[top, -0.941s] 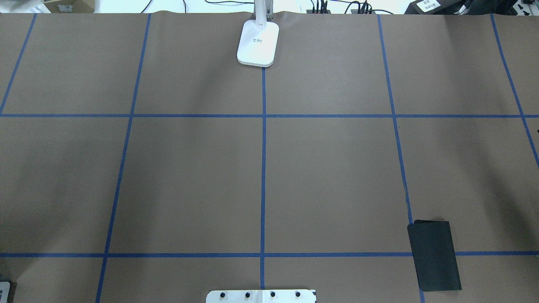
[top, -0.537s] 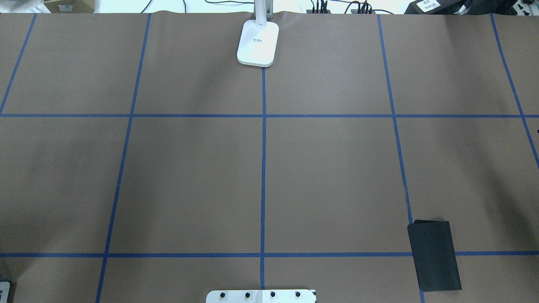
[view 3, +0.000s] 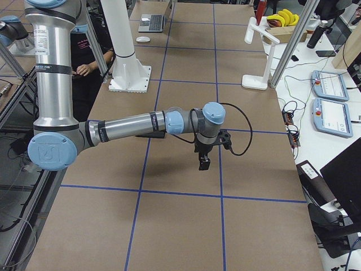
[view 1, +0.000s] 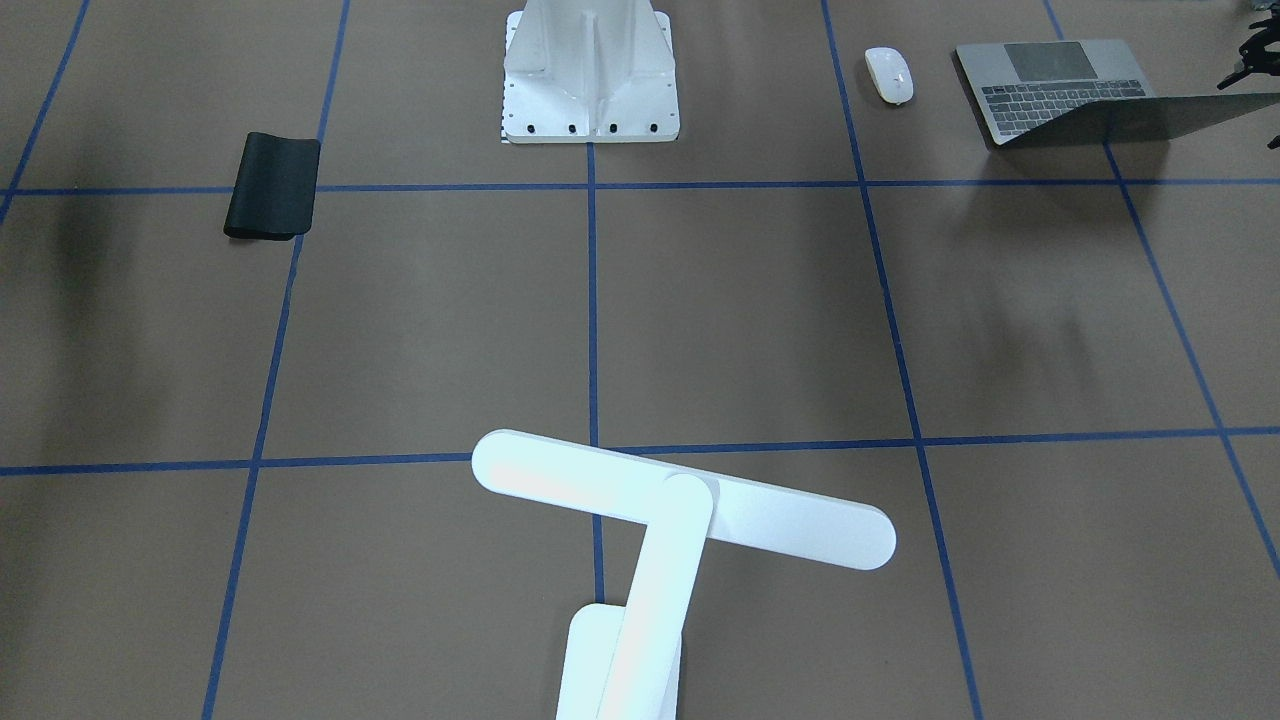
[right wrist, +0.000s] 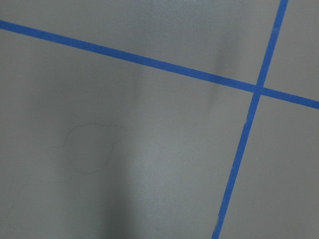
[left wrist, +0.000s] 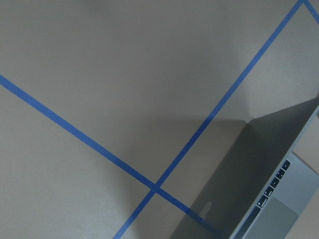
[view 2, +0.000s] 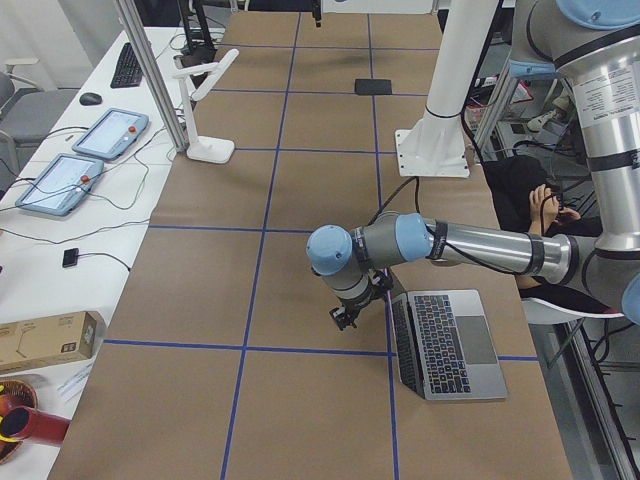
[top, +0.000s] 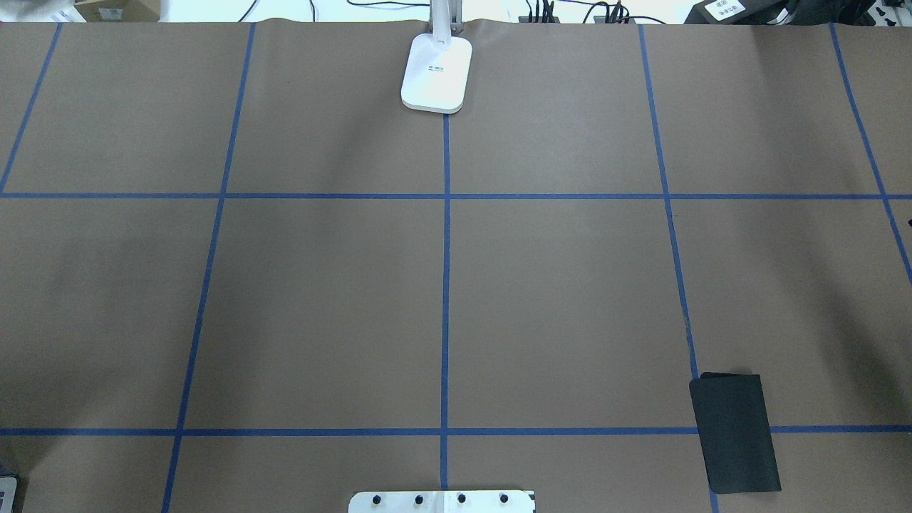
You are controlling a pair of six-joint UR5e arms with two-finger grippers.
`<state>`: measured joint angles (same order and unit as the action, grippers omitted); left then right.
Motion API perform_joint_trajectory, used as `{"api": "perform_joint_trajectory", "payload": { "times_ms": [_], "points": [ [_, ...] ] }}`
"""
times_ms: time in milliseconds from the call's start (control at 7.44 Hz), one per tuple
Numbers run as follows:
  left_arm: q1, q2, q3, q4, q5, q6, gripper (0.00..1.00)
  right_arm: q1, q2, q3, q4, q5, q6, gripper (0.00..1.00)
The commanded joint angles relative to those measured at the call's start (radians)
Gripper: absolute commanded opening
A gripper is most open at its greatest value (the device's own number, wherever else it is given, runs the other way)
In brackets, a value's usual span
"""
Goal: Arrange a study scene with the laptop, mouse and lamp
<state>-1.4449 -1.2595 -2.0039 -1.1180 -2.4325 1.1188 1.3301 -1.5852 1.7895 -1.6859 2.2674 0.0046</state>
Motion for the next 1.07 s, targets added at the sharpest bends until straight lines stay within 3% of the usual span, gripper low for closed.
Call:
{"api": "perform_joint_trajectory", "payload": {
  "times_ms": [0, 941],
  "points": [
    [0.093, -0.011, -0.004, -0.005, -0.002, 0.045, 1.0, 0.0, 0.007, -0.009, 0.002, -0.002, -0.001, 1.0],
    [0.225, -0.008, -0.015, 0.0, -0.031, 0.148, 0.99, 0.0, 0.034, -0.021, 0.0, -0.003, 0.003, 1.0]
  ]
}}
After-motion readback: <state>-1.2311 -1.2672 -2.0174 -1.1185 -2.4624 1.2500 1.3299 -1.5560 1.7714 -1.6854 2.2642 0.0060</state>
